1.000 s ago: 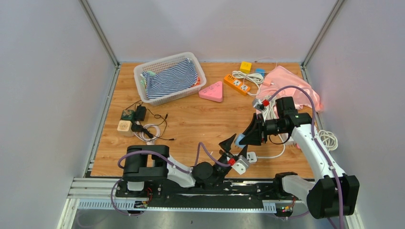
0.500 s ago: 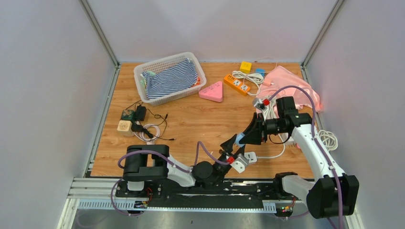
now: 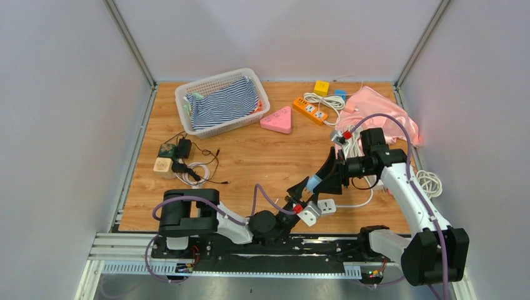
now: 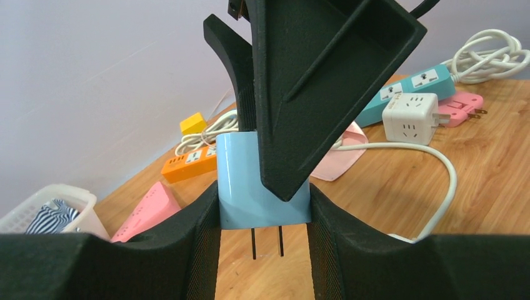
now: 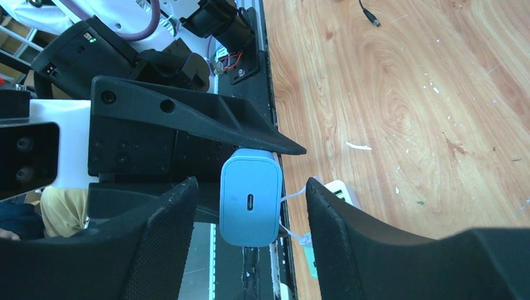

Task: Pull the plug off the socket
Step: Place the plug at the center of the board.

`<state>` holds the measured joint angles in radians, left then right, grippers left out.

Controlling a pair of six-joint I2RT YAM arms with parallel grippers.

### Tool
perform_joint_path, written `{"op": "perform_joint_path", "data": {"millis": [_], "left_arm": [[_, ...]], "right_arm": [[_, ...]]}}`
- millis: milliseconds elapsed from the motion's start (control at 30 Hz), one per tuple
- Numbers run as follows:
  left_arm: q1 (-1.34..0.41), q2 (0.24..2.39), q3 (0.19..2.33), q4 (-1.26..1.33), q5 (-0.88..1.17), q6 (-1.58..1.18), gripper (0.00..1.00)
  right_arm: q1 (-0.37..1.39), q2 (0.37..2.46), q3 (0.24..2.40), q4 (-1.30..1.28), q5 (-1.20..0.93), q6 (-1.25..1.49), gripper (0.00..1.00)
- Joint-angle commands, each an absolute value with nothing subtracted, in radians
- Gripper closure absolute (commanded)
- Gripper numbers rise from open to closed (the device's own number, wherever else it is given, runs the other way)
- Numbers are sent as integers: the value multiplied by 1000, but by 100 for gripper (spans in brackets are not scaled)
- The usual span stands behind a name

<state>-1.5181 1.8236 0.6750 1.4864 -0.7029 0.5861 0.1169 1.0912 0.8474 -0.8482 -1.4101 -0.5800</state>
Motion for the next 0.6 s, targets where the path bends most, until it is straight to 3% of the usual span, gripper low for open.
{"op": "perform_joint_path", "data": {"millis": [0,567], "left_arm": [[-1511,1786,646,1527,-686,547,100],[-1497,1661,477,1467,-633,389,100]], "right_arm": [[109,1080,833,-856,-1419,-587,33],[109,1057,830,-858,-1401,-609,30]]}}
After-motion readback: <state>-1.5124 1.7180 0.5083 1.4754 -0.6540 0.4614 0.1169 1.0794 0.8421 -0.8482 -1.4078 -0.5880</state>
